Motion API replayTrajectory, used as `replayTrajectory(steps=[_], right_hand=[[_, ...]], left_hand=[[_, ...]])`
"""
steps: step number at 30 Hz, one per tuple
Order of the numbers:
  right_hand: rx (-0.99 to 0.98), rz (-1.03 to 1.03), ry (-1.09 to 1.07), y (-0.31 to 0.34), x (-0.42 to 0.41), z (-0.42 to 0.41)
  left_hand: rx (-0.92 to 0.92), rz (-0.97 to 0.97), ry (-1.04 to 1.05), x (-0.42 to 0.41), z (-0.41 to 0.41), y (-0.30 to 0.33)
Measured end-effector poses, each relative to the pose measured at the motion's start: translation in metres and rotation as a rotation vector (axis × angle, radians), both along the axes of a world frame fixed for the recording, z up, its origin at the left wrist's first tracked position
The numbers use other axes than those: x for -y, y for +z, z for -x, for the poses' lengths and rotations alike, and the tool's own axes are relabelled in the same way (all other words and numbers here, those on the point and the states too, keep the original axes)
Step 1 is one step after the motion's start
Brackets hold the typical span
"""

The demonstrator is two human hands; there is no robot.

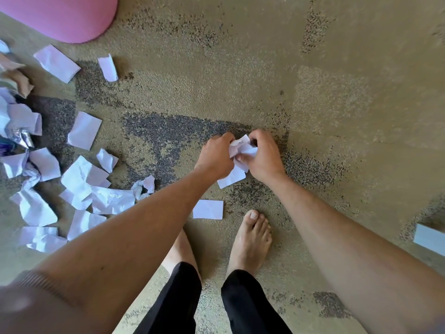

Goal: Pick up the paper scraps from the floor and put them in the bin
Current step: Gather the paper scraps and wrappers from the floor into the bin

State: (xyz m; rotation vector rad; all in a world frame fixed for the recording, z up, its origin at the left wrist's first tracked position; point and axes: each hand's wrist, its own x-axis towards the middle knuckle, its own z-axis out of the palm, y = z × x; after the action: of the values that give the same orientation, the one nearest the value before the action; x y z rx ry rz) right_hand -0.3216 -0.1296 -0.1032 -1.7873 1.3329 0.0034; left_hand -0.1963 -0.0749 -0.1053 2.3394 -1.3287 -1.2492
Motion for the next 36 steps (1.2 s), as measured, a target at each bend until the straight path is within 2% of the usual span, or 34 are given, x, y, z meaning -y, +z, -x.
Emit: replayTrajectory(steps=[4,6,10,13,16,19,28,36], right_hand=[[0.036,-0.074,0.021,-0.001,-0.005,0.005],[0.069,-0.185,-0.019,0.003,-0.009,0.008],[0.238,-0.491,-0.159,0.025,-0.021,0.011],[0.370,-0.626,-0.274,0.050,-0.026,0.005],[0.523,-0.842,-0.409,0.074,-0.028,-0.005],[0.631,-1.001,-0.448,0.099,-0.028,-0.014],[0.621,-0.957,-0.288,0.169,-0.028,-0.064],[0.500,-0.796,-0.274,0.250,0.004,-0.158]], left_hand=[[-0.107,-0.024,-0.005,-0.010,-0.006,0.008],[-0.185,-0.063,0.028,-0.018,-0.008,0.016],[-0.381,-0.076,0.205,-0.036,-0.012,0.038],[-0.546,-0.046,0.409,-0.045,-0.010,0.064],[-0.633,-0.007,0.559,-0.047,-0.008,0.094],[-0.688,0.055,0.689,-0.046,-0.008,0.122],[-0.494,0.197,0.936,-0.048,-0.026,0.192],[-0.467,0.296,1.117,-0.031,-0.118,0.273]])
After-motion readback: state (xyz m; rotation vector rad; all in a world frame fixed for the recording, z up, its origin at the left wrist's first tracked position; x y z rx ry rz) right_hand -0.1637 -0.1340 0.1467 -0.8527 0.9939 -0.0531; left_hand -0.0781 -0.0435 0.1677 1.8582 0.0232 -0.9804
